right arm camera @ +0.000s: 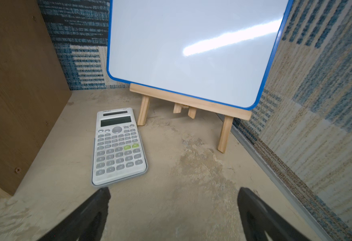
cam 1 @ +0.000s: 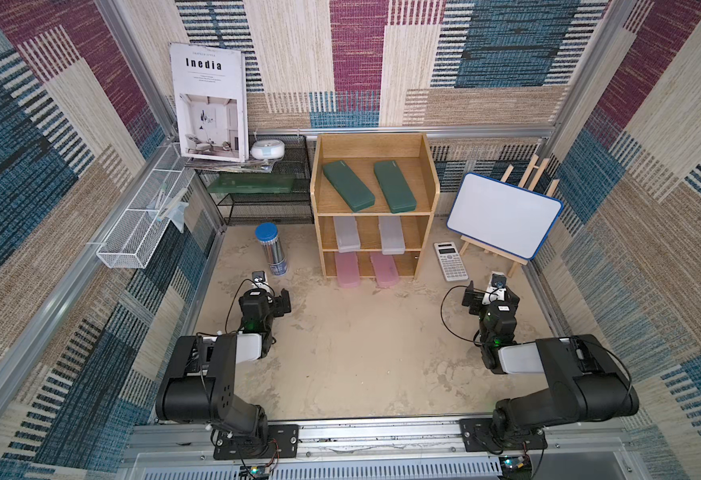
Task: Place the pencil cases on the shelf according to color
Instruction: Reset both arms
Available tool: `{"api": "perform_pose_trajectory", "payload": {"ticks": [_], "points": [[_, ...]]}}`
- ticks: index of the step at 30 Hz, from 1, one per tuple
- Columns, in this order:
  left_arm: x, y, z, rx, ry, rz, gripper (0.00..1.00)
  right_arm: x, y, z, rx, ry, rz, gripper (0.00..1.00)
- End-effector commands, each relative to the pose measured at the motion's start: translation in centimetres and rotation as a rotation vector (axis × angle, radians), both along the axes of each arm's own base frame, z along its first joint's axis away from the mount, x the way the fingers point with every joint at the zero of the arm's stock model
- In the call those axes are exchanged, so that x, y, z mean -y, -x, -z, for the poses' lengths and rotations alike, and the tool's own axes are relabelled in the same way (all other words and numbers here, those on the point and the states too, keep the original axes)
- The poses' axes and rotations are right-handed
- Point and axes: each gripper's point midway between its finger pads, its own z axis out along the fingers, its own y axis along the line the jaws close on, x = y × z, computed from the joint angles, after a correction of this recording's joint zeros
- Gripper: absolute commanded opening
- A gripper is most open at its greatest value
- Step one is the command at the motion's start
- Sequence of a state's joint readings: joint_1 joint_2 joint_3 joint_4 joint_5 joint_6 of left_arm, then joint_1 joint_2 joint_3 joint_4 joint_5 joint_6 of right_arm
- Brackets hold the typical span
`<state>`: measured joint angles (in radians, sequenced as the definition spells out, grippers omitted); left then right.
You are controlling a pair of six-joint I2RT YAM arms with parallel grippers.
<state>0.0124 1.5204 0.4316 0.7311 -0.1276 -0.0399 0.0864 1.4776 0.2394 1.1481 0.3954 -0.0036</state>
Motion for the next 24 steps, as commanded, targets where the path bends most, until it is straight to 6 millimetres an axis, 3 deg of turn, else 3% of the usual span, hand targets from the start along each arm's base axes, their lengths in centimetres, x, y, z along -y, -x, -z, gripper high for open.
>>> {"api": "perform_pose_trajectory", "payload": {"ticks": [1, 3, 5, 24], "points": [[0.36, -0.41, -0.60, 0.019, -0.004, 0.028, 1.00, 0.00, -0.75, -0.60, 0.048, -0.059, -0.064, 1.00], [0.40, -0.47, -0.64, 0.026, -0.005, 0.029, 1.00, 0.32, -0.34, -1.17, 0.116, -0.055, -0.060, 1.00], [0.39, -0.49, -0.71, 0.031, -0.006, 0.030, 1.00, 0.14, -0.92, -0.31, 0.038, -0.072, -0.067, 1.00], [0.39, -0.43, -0.72, 0.028, -0.006, 0.030, 1.00, 0.33, -0.75, -0.57, 0.057, -0.069, -0.062, 1.00]]}}
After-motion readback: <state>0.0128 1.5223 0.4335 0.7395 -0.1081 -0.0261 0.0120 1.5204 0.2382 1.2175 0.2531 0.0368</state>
